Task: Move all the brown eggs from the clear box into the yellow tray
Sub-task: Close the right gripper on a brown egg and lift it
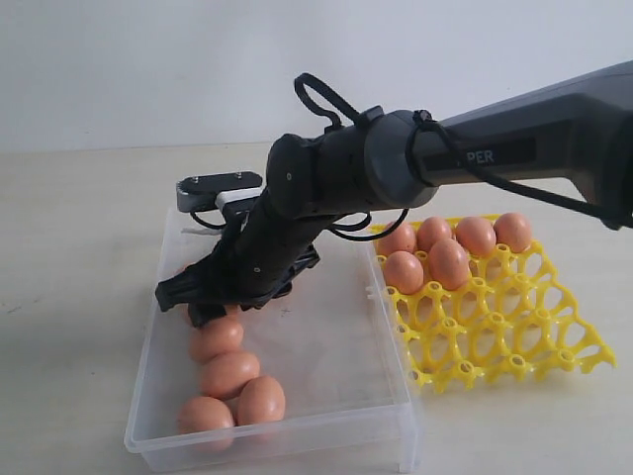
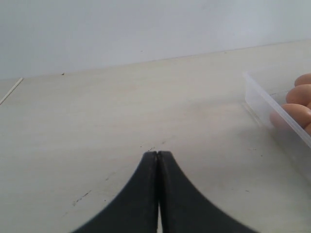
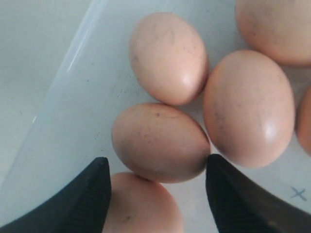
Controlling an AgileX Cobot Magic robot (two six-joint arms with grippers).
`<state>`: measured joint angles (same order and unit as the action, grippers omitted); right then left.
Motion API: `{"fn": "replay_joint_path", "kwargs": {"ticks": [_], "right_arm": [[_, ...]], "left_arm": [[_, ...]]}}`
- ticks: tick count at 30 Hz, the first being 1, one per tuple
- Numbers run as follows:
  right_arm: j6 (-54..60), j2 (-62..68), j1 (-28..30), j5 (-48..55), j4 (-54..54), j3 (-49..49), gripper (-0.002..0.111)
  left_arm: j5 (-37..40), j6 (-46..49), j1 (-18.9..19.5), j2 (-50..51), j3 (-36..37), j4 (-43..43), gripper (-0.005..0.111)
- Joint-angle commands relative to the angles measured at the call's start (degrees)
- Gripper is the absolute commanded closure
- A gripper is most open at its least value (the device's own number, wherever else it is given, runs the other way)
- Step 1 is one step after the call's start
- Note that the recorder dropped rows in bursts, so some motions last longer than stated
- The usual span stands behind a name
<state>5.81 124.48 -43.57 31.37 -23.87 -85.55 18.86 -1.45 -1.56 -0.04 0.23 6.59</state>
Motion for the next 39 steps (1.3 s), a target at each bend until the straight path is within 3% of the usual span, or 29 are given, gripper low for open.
{"fn": "replay_joint_path", "kwargs": {"ticks": [1, 13, 39], "right_arm": [[0.64, 0.36, 0.06, 3.2, 0.37, -0.21, 0.052], [3.15, 0.36, 0.2, 13.37, 5.65, 0.03, 0.052], [3.15, 1.56, 0.41, 1.67, 3.36, -0.62, 0.052]], "left_arm": [[-0.77, -0.35, -0.08, 0.04, -0.23, 0.08, 0.107], [-0.77, -0.35, -0.08, 0.04, -0.23, 0.08, 0.107], [-0.77, -0.35, -0.08, 0.04, -0.23, 0.08, 0.107]]}}
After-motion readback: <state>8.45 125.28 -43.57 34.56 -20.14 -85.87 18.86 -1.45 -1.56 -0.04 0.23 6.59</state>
